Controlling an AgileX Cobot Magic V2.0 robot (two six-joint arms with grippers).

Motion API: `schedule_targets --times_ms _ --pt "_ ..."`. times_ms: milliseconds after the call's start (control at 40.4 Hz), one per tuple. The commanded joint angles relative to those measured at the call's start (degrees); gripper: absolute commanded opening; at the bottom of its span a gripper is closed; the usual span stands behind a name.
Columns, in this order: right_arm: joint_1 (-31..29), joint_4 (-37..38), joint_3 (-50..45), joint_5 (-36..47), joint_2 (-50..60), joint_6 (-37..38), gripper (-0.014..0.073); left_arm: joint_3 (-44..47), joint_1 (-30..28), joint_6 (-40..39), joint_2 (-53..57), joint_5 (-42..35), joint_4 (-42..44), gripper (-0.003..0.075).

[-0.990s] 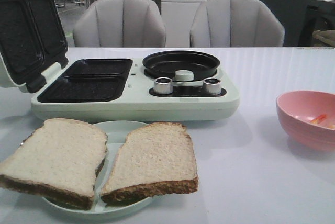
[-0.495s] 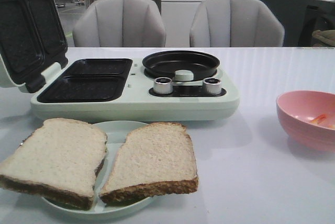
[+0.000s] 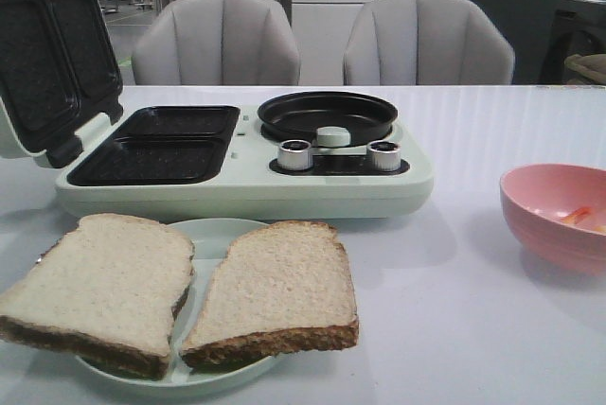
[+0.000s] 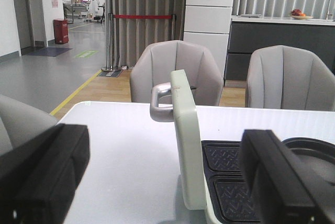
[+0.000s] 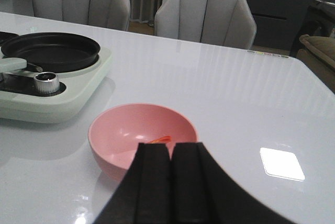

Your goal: Make breakfast with bread and shrimp

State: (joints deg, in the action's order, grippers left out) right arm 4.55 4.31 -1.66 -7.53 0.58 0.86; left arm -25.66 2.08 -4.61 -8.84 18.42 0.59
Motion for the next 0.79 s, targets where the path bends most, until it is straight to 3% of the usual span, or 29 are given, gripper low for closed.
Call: schedule_targets --times_ms 0,173,421,644,767 --pt "-0.08 0.16 0.18 5.27 1.1 -0.49 -0.0032 -1.97 0.01 -0.37 -1.18 -4.68 -0.59 0.0624" --pt "-0.08 0.16 0.18 5.27 1.1 -0.49 -0.0032 -1.97 0.01 0.64 -2.11 -3.96 0.88 0.0576" --pt "-0.08 0.16 0.18 5.27 1.1 -0.49 -0.0032 -2.96 1.18 16.98 -6.62 -2.47 1.11 0.0561" --pt "-0.08 0.16 0.18 5.27 1.1 -0.49 -0.0032 -3.53 9.22 33.67 -9.32 5.57 -0.59 0.0561" --pt "-0.08 0.16 0.18 5.27 1.1 -0.49 -0.0032 -3.53 14.46 39.1 -10.96 11.07 -0.59 0.0561"
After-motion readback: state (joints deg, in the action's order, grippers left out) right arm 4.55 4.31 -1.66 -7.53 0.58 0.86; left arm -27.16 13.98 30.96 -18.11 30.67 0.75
